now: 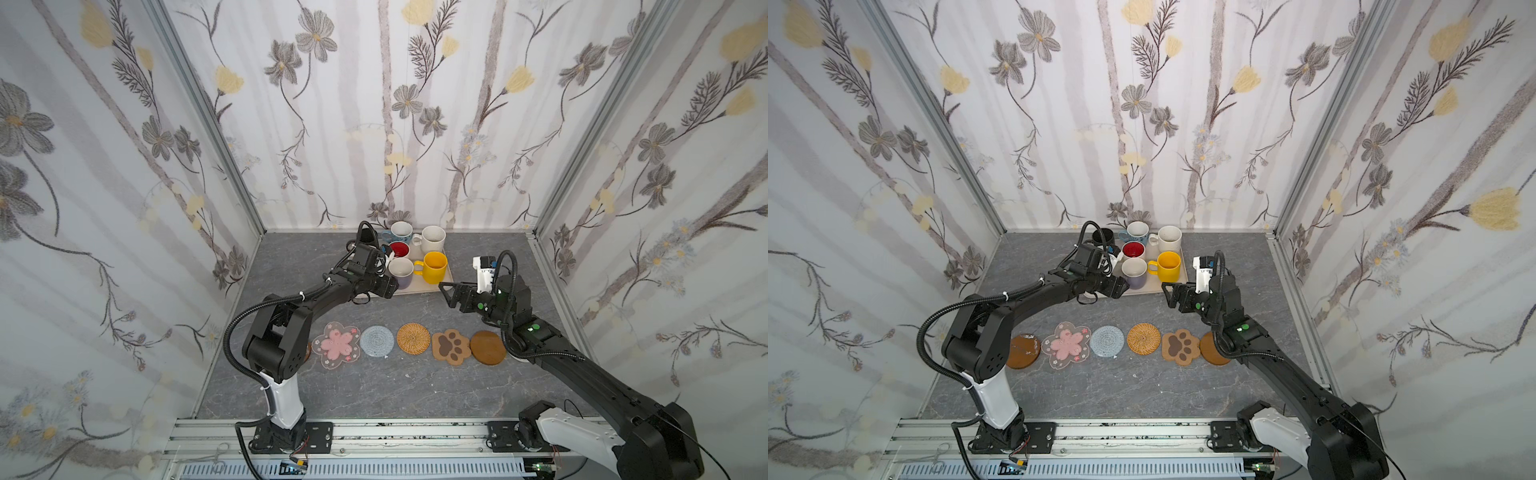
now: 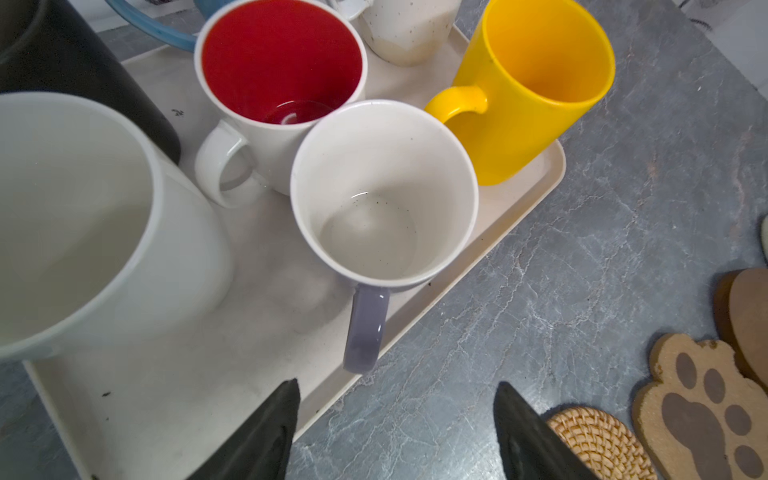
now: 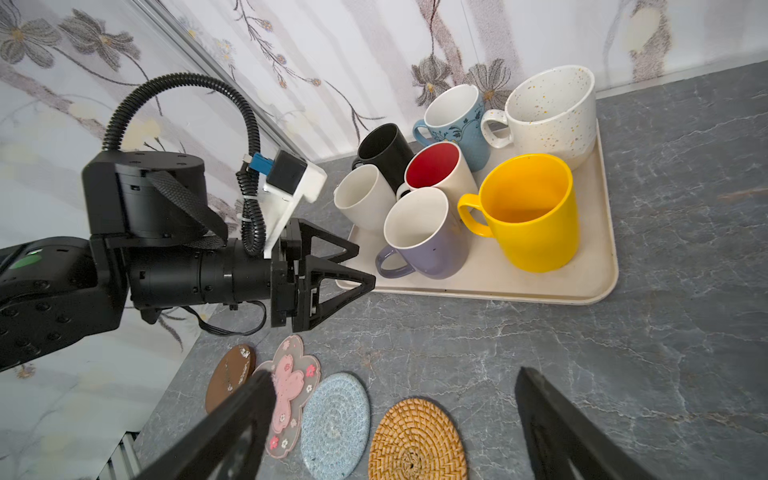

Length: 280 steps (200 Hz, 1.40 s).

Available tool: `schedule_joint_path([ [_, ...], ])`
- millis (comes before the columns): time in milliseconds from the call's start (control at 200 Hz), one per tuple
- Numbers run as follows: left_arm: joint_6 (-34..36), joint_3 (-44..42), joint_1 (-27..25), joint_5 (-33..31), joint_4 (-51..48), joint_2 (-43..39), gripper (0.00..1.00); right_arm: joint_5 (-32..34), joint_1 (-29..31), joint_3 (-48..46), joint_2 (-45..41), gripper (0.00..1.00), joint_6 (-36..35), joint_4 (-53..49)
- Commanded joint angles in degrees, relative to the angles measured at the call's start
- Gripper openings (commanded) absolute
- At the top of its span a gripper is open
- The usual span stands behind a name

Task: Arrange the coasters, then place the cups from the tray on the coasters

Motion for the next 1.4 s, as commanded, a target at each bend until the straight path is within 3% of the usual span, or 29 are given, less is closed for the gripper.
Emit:
schedule_joint_path([
  [0, -4.52, -1.34, 0.26, -3.54, 0.19, -3.91, 0.88, 7.10, 1.84, 1.13, 2.59, 0.87, 6.41, 1.98],
  [90, -10.48, -1.96, 1.69, -2.17, -1.11, -8.75, 1.00, 9.23, 4.72, 1.99, 5.84, 0.86, 9.34, 3.37],
  [205, -17.04, -4.25, 2.82, -2.43, -1.24, -17.12, 1.00, 14.10, 9.73, 6.16, 10.74, 0.86, 13.25, 4.64],
  [345, -24.34, -8.23, 2.93, -8.10, -2.94, -25.86, 1.00, 19.54, 16.39, 10.62, 16.93, 0.86, 17.50, 4.99],
  [490, -30.54, -15.19, 2.87, -12.08, -4.91, -33.93, 1.00, 21.66, 19.05, 15.62, 24.26, 0.84, 20.75, 4.05],
  [709, -28.88, -21.22, 2.75, -17.39, -9.85, -46.68, 1.00, 26.08, 21.37, 25.54, 34.96, 0.79, 27.41, -2.30],
  [934, -30.41, -25.80, 4.45, -10.64, -10.15, -50.34, 1.00, 29.09, 21.87, 32.78, 43.53, 0.78, 32.86, -6.00],
  [1194, -27.95, -26.00, 4.51, -12.74, -10.36, -55.30, 1.00, 32.96, 21.34, 46.02, 53.15, 0.74, 31.87, -17.03],
  [1394, -27.21, -26.35, 4.59, -15.07, -10.69, -57.65, 1.00, 33.40, 20.36, 48.27, 56.60, 0.73, 32.15, -18.48],
])
